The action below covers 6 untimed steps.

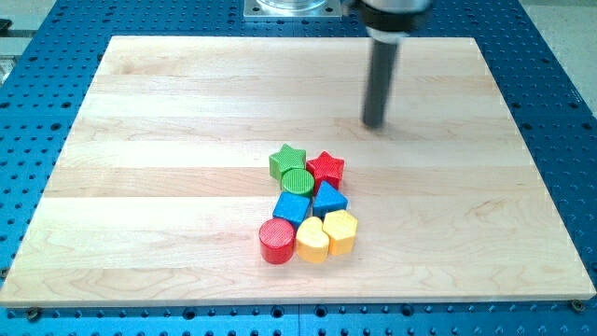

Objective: Move heart at center right of the board

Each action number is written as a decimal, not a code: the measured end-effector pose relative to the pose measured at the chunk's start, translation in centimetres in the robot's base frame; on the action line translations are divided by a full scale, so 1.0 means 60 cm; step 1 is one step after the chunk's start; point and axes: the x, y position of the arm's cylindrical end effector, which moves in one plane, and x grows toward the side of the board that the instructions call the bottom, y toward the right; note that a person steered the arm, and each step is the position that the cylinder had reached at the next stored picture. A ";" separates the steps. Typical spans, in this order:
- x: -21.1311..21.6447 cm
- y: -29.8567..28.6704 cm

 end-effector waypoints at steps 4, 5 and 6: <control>0.345 -0.106; 0.313 -0.220; 0.261 -0.222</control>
